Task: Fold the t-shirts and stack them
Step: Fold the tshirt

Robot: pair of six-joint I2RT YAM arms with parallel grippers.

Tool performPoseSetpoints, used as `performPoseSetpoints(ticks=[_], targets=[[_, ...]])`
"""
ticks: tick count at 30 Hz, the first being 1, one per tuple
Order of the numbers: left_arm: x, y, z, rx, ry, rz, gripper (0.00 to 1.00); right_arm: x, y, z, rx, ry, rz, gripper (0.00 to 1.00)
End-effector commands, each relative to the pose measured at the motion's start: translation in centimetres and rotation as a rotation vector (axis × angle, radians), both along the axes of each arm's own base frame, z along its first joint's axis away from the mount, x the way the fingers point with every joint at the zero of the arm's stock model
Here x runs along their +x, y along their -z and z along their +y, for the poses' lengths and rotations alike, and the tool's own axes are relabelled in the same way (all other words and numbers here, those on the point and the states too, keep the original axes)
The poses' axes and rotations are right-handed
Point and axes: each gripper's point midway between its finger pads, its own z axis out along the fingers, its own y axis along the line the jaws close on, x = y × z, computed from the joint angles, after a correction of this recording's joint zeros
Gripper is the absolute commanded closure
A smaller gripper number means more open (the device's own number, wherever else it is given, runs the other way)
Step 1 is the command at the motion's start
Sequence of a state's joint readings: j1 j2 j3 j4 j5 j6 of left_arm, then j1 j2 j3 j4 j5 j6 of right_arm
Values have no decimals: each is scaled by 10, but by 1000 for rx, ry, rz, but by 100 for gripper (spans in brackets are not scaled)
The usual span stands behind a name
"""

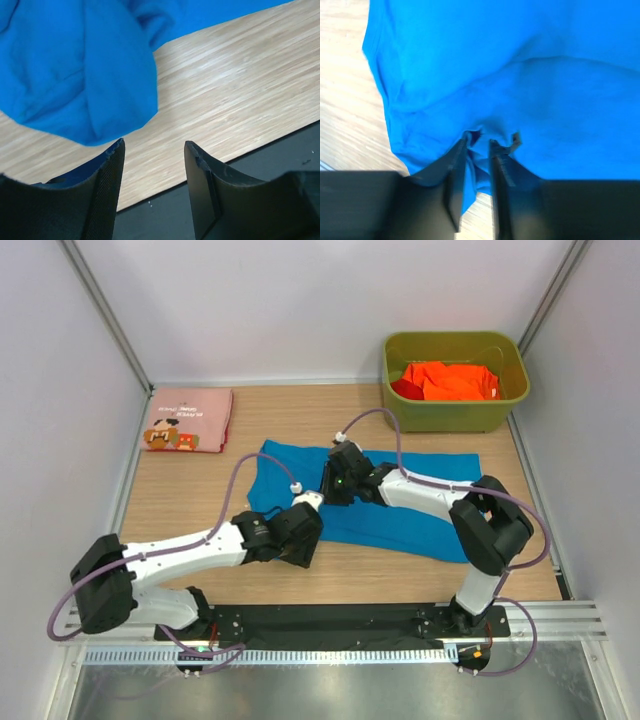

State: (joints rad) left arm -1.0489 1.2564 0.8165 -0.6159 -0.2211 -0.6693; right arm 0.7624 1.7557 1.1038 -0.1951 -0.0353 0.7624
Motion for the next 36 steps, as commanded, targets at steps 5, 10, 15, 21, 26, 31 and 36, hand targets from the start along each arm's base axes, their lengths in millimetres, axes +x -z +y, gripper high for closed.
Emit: performPoseSetpoints(ticks=[5,10,15,21,26,31,36], targets=[[16,7,-28,184,199,-124,48,24,-70,-54,89,153,-83,63],[29,11,-24,330,230,-181,48,22,-92,-106,122,249,-123,62],[42,18,-12,456,203,-212,47,12,-113,-140,139,297,-176,61],[59,20,12,466,132,-183,48,5,-128,-151,161,299,-205,60],[85,-4,49,449,-32,-204,48,2,-132,-155,167,307,-216,60],[90,-25,45,286,-114,-149,48,-1,-128,-155,178,308,-212,60],[61,-21,13,199,19,-131,48,-3,-124,-157,170,312,-210,60]])
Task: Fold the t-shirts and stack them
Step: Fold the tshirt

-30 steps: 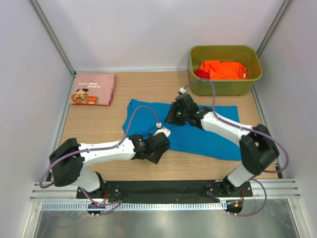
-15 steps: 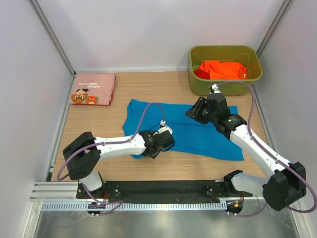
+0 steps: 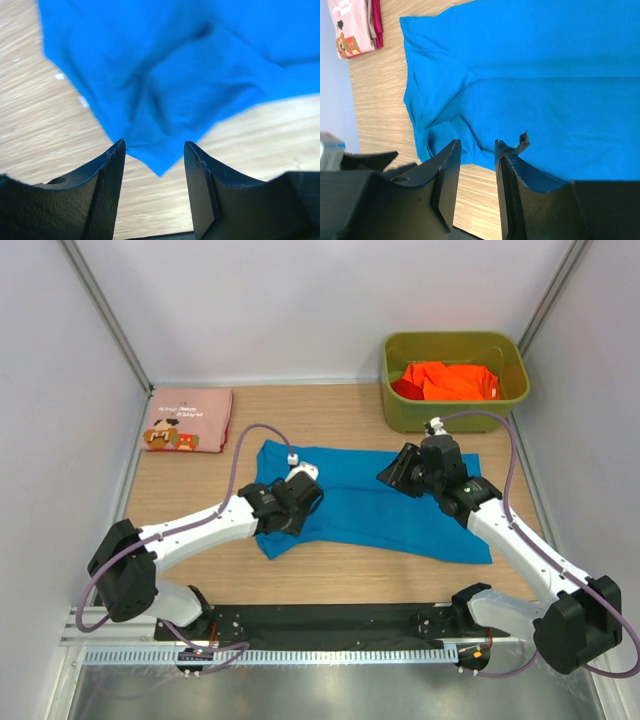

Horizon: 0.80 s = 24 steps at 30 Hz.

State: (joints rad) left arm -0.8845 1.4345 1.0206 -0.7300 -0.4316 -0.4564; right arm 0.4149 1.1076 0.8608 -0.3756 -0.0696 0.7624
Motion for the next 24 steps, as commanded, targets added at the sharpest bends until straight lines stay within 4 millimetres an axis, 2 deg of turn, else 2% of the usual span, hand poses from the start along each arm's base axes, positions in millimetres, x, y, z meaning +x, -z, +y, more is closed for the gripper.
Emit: performPoseSetpoints(ticks=[1,4,8,11,13,16,20,24], targets=[[-25,-3,-34,-84,126,17,48,0,-11,1,20,-9,-42,60],[-29,13,-26,-30,99,30,48,0,-10,2,23,-14,-37,60],[-15,23,-3,51,9,30,47,-1,-13,1,24,-19,-45,60],[-6,27,-6,21,1,36,47,-3,-15,0,26,-18,-53,60],[-2,26,-16,-6,13,38,47,-4,-17,0,29,-19,-57,60],[-1,36,-21,3,16,61,47,-4,-18,-2,20,-14,-65,60],[-2,49,-12,65,-17,78,49,-6,-20,-6,4,-10,-69,60],[-1,51,3,138,-54,66,52,-10,-18,-10,-6,1,-66,60]])
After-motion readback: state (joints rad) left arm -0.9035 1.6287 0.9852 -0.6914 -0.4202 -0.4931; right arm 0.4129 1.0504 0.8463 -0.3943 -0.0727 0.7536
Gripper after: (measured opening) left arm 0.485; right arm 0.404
